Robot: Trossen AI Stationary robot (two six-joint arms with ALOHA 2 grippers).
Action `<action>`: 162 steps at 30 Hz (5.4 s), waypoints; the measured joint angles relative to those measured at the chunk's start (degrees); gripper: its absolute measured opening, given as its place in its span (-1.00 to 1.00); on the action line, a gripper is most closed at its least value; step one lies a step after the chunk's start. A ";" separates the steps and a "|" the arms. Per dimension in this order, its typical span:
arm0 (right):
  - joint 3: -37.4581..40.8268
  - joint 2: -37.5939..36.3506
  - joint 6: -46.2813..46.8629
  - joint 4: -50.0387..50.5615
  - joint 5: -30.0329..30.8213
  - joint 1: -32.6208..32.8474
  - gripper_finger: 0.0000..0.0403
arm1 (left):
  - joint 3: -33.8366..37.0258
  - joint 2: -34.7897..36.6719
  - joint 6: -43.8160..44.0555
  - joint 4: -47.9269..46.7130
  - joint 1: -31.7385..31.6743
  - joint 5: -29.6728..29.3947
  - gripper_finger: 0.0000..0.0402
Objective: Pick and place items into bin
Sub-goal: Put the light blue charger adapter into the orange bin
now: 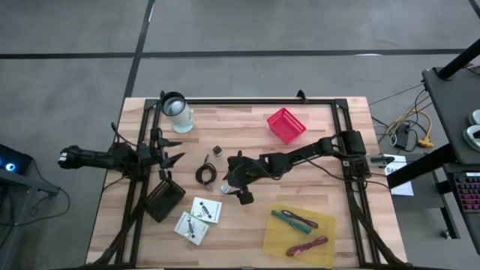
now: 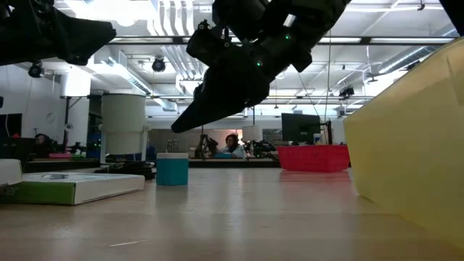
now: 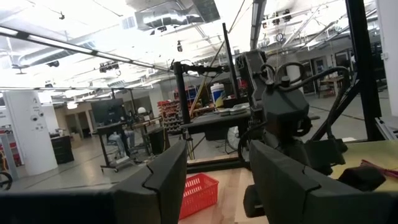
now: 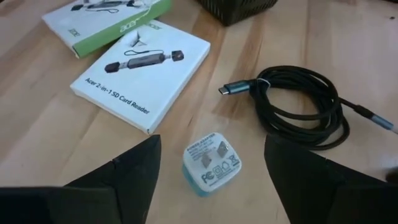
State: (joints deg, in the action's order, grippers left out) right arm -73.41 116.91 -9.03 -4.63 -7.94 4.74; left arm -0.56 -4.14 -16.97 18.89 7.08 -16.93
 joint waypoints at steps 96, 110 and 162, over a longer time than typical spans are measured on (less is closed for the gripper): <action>-2.99 6.96 -18.81 0.39 -10.02 -3.27 -0.30 | 0.00 0.04 -0.02 -0.04 -0.01 0.00 -0.20; -10.06 2.04 -16.12 21.19 -10.30 -4.16 -0.31 | 0.00 0.04 -0.01 -0.10 -0.01 0.00 -0.20; 32.09 -51.46 5.24 18.36 15.50 -20.61 -0.31 | 0.00 -0.07 -0.02 -0.02 0.00 0.00 -0.20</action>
State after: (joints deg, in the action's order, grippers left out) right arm -41.32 65.45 -3.79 13.73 7.55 -15.86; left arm -0.56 -4.21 -16.99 18.87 7.08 -16.93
